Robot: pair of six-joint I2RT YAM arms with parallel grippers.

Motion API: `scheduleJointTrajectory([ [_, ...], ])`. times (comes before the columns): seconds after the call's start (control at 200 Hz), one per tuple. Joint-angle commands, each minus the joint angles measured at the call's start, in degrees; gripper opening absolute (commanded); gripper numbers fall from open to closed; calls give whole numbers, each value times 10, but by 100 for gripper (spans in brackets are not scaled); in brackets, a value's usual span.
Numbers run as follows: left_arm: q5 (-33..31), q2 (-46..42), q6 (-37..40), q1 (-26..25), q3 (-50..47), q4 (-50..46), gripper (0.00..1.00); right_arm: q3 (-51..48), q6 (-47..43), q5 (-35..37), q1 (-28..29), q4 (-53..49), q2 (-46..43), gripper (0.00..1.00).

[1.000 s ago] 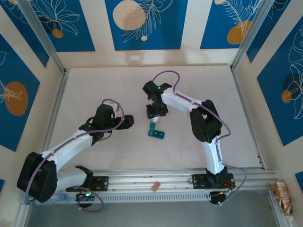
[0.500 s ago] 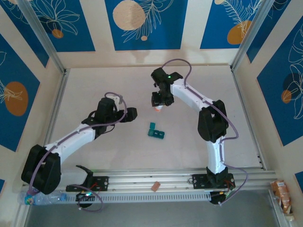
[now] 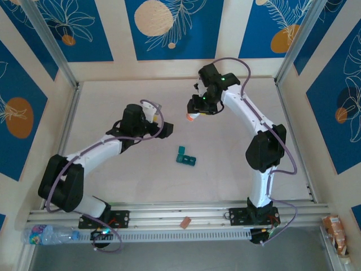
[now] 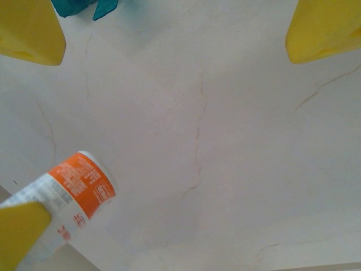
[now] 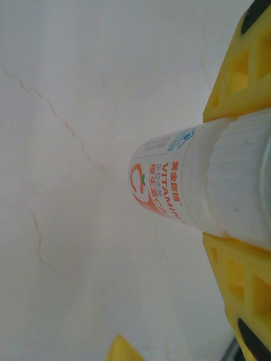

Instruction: Sort the pills into containers

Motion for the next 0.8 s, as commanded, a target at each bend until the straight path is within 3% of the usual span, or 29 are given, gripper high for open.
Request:
scheduleJointTrajectory([
  [0.0, 71, 7, 67, 6, -25, 105, 100, 22, -18, -82, -15, -31, -14, 41],
  [0.145, 120, 14, 67, 6, -75, 240, 100, 27, -23, -106, -18, -41, -19, 41],
  [0.395, 201, 45, 72, 3, -104, 348, 100, 43, -23, -148, -6, -53, -17, 40],
  [0.795, 221, 56, 81, -7, -98, 367, 98, 91, -71, -184, 22, -120, 25, 40],
])
